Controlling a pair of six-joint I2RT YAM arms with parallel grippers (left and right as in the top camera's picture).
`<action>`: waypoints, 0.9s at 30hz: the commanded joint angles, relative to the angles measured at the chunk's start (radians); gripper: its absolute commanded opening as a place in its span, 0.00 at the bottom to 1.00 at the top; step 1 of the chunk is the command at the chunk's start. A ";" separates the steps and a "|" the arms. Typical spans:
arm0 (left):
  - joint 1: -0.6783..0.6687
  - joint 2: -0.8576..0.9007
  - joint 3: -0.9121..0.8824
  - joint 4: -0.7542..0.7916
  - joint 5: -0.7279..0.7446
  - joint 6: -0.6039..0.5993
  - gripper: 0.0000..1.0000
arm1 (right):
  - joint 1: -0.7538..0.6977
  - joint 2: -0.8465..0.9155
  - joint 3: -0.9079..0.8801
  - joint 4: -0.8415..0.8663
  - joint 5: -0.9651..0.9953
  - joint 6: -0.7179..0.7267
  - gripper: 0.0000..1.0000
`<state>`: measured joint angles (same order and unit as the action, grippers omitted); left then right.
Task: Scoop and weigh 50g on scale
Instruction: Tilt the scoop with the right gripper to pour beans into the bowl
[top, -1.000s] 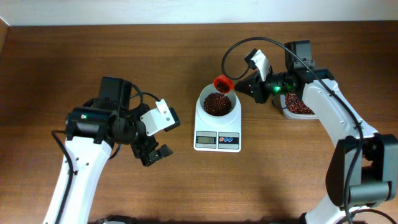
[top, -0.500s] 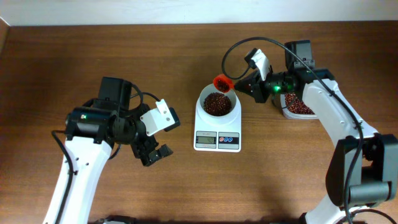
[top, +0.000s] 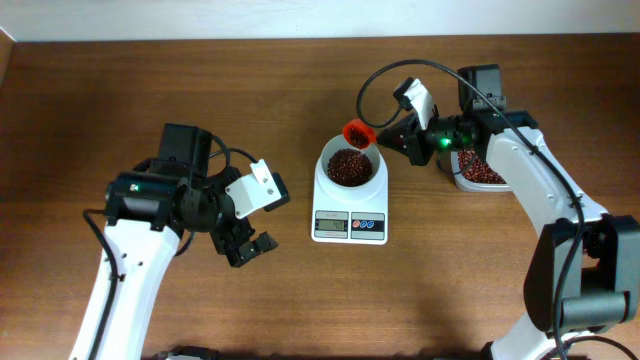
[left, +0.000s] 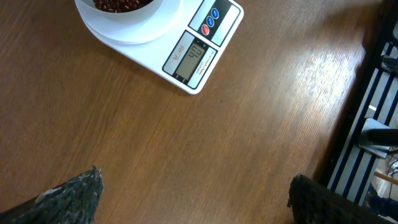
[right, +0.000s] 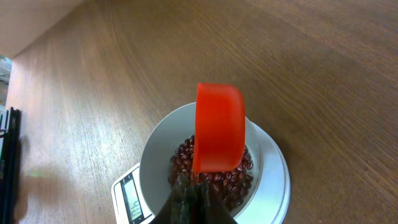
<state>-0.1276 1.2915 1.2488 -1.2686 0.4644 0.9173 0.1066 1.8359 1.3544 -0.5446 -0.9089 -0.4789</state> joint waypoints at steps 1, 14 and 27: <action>0.004 0.003 0.016 -0.001 0.018 0.012 0.99 | 0.003 0.002 0.005 0.004 -0.018 -0.007 0.04; 0.004 0.003 0.016 -0.001 0.018 0.012 0.99 | 0.003 0.002 0.005 0.003 -0.018 -0.007 0.04; 0.004 0.003 0.016 -0.001 0.018 0.012 0.99 | 0.012 -0.005 0.006 -0.069 0.077 -0.007 0.04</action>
<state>-0.1276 1.2915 1.2488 -1.2686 0.4644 0.9173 0.1097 1.8359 1.3548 -0.6128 -0.9066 -0.4786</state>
